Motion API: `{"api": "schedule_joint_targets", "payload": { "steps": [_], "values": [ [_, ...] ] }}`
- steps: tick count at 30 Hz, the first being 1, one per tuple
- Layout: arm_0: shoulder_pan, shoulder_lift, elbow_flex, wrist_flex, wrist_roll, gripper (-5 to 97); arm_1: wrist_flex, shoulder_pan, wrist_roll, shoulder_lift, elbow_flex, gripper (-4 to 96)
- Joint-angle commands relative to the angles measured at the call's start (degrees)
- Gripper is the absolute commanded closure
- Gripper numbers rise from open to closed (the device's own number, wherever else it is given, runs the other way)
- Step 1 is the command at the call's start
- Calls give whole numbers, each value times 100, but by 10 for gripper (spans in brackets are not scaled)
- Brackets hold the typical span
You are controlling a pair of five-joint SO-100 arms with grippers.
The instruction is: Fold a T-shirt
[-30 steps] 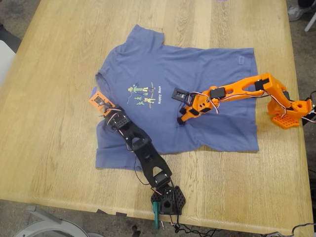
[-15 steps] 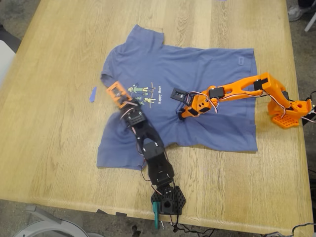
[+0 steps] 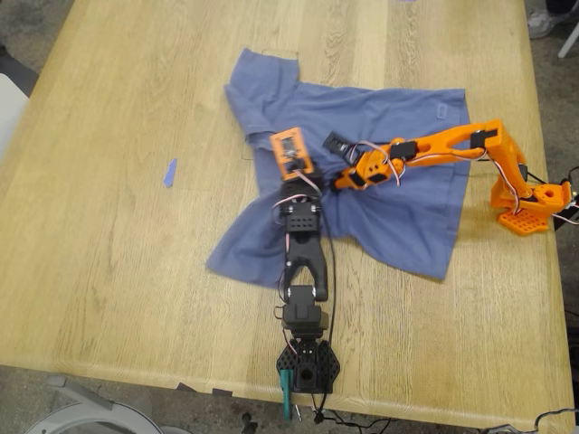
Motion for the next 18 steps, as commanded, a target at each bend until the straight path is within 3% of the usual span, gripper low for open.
{"api": "schedule_joint_targets", "payload": {
  "steps": [1, 18],
  "values": [
    [694, 668, -457, 132, -35, 918, -193, 527, 35, 343, 404, 906],
    [3595, -2276, -3375, 870, -44, 918, -747, 1248, 88, 554, 1063, 907]
  ]
}}
